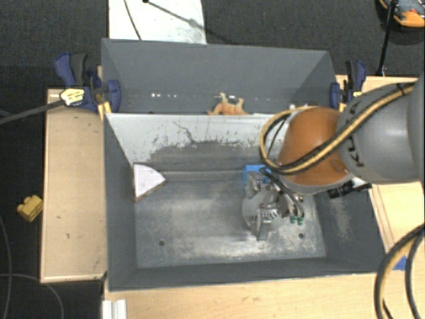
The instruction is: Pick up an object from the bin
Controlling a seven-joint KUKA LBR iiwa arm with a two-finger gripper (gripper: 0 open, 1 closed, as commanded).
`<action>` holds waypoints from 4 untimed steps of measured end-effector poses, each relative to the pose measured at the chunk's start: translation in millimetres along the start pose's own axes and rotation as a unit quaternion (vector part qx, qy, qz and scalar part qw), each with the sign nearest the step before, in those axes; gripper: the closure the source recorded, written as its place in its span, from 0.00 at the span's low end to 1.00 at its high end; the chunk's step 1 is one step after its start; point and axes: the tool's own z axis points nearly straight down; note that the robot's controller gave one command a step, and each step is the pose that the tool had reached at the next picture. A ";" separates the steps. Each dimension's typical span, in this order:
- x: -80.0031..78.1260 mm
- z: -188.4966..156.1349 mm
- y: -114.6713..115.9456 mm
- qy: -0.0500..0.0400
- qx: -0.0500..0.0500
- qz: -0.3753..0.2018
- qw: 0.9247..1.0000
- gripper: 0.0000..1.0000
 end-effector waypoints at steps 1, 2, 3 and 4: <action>23.0 5.4 9.2 -0.001 -0.001 -0.092 0.996 1.00; 23.2 5.6 9.0 0.000 0.000 -0.092 0.996 1.00; 24.0 2.6 9.1 0.002 0.000 -0.092 0.996 1.00; 25.0 -13.6 8.8 0.008 0.001 -0.092 0.996 1.00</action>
Offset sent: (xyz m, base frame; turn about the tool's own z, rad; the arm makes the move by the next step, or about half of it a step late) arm 0.0000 0.0000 0.0000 0.0000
